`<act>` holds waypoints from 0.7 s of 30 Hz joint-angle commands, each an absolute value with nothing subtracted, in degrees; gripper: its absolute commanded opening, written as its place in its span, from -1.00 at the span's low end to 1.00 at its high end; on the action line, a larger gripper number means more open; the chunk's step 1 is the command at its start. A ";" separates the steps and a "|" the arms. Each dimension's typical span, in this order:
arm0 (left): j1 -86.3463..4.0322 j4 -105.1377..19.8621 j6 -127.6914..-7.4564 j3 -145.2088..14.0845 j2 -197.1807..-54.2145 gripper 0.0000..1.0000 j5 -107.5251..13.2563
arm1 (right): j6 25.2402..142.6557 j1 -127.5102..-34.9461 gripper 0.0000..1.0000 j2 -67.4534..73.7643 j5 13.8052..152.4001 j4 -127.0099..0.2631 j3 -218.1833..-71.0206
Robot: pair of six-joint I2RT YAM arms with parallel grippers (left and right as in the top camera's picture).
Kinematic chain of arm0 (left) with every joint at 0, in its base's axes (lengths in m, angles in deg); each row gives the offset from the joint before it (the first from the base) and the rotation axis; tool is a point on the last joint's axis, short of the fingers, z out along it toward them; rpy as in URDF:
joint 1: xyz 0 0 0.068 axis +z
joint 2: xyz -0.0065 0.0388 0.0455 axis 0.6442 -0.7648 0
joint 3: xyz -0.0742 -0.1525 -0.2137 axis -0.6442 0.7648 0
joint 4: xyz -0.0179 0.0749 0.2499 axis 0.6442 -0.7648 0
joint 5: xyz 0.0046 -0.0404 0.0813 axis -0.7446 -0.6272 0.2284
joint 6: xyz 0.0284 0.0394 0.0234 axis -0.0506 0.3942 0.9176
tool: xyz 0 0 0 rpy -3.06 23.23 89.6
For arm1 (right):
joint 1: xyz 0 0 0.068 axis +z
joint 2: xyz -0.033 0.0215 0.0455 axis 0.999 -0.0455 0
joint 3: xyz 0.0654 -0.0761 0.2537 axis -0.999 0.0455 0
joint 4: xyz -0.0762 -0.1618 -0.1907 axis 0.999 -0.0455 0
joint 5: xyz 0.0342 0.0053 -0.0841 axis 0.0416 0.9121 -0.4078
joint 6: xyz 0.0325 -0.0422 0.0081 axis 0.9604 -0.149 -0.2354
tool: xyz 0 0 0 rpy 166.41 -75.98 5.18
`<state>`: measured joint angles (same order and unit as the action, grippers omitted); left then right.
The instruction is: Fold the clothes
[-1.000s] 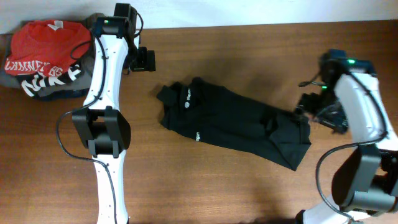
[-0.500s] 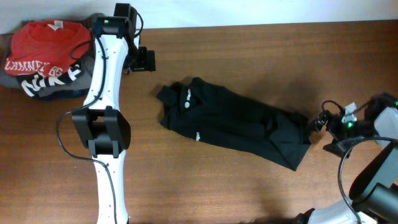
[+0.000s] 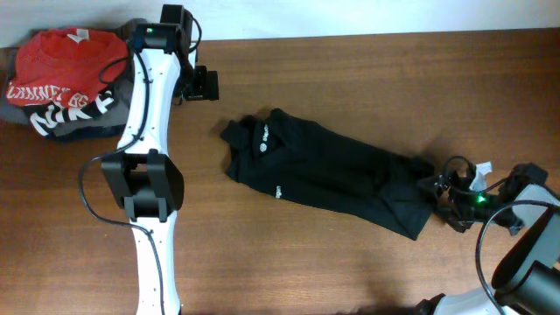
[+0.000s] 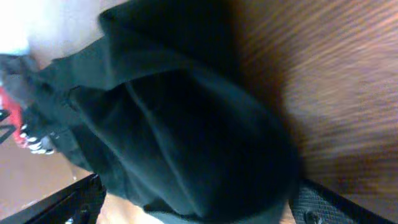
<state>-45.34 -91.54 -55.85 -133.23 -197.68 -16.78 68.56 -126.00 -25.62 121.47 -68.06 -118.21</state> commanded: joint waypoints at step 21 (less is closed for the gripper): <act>-45.34 -91.52 -55.94 -133.91 -195.78 0.98 -17.19 | 79.86 -126.09 -0.92 -27.67 120.12 -59.06 -112.77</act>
